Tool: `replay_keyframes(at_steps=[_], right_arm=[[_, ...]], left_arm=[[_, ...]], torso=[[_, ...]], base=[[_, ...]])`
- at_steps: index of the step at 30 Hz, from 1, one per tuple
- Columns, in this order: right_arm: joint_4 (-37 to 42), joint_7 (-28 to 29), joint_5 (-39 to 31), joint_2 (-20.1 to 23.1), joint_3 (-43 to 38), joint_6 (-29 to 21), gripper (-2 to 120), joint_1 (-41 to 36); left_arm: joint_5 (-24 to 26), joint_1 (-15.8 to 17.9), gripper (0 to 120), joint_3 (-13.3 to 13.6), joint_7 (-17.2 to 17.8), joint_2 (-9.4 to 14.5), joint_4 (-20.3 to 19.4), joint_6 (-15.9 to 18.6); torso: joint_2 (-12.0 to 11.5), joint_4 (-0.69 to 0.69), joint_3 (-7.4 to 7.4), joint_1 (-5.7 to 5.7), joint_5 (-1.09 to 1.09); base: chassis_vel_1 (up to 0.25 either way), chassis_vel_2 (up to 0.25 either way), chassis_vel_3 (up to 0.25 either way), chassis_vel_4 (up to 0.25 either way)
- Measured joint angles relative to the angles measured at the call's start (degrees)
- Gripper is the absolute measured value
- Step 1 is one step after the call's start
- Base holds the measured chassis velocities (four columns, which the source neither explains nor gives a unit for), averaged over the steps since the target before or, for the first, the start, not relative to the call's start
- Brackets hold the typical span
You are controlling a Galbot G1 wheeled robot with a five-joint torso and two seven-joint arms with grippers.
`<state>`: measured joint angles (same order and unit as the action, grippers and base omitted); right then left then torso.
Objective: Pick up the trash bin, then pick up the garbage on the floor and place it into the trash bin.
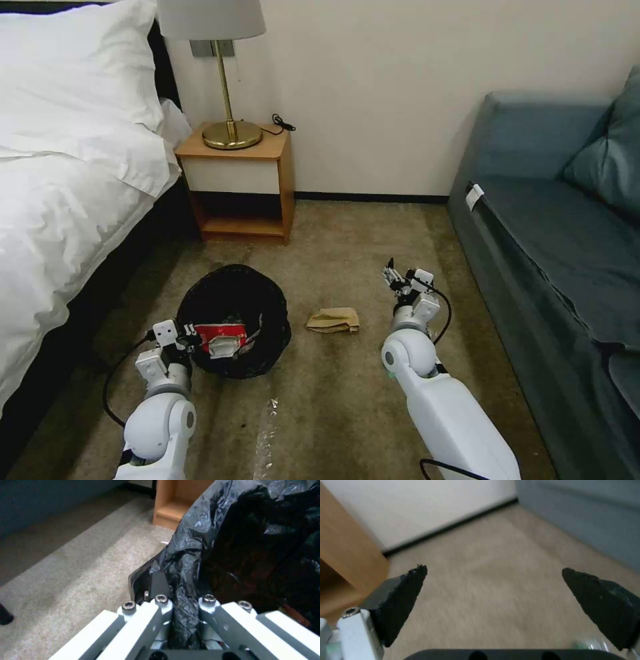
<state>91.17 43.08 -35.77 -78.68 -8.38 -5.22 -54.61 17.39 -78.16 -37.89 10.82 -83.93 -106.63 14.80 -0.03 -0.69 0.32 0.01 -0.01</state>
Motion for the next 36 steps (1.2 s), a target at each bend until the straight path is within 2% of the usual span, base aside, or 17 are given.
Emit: replay_keyframes(at_steps=[4, 6, 7, 9, 15, 30, 32, 33, 36], right_arm=[[0.41, 3.17, -2.55, -0.44, -0.03, -2.81, 100, -0.09], [0.59, 8.02, -7.01, -1.08, -0.51, -7.84, 100, -0.34], [0.59, 8.02, -7.01, -1.08, -0.51, -7.84, 100, -0.34], [-0.04, 11.69, -10.71, -1.86, -1.71, -12.3, 100, -0.59], [-3.03, 12.97, -13.82, -3.61, -4.38, -16.22, 100, -0.38], [-13.36, 10.7, -13.57, -9.82, -11.67, -18.19, 100, 2.76], [-18.82, 8.79, -11.43, -12.37, -15.09, -17.31, 100, 5.18], [-18.82, 8.79, -11.43, -12.37, -15.09, -17.31, 100, 5.18], [-25.28, 6.68, -8.61, -13.6, -18.44, -15.46, 100, 8.03]], left_arm=[[0.02, -0.03, 3, -0.13, -0.02, 0.08, 0.17, -0.04], [0.06, -0.09, 3, -0.3, -0.05, 0.13, 0.56, -0.21], [0.06, -0.09, 3, -0.3, -0.05, 0.13, 0.56, -0.21], [0.19, -0.15, 3, -0.37, -0.14, 0.21, 1.03, -0.43], [0.27, -0.01, 3, -0.22, -0.18, 0.23, 1.58, -0.62], [0.19, -0.14, 3, 0.07, -0.29, 0.13, 2.4, -0.99], [0.11, -0.13, 3, 0.01, -0.37, 0.01, 2.77, -1.12], [0.11, -0.13, 3, 0.01, -0.37, 0.01, 2.77, -1.12], [0.08, 0.02, 3, -0.2, -0.38, 0.02, 2.91, -1.13]], torso=[[0.0, 0.0, 0.0, 0.0, 0.0], [0.0, 0.0, 0.0, 0.0, 0.0], [0.0, 0.0, 0.0, 0.0, 0.0], [0.0, 0.0, 0.0, 0.0, 0.0], [0.0, 0.0, 0.0, 0.0, 0.0], [0.0, 0.0, 0.0, 0.0, 0.0], [0.0, 0.0, 0.0, 0.0, 0.0], [0.0, 0.0, 0.0, 0.0, 0.0], [0.0, 0.01, 0.0, 0.0, 0.01]], base=[[0.0, 0.0, 0.0, 0.0], [0.0, 0.0, 0.0, 0.0], [0.0, 0.0, 0.0, 0.0], [0.0, 0.0, 0.0, 0.0], [0.0, 0.0, 0.0, 0.0], [0.0, 0.0, 0.0, 0.0], [0.0, 0.0, 0.0, 0.0], [0.0, 0.0, 0.0, 0.0], [0.0, 0.0, 0.0, 0.0]])
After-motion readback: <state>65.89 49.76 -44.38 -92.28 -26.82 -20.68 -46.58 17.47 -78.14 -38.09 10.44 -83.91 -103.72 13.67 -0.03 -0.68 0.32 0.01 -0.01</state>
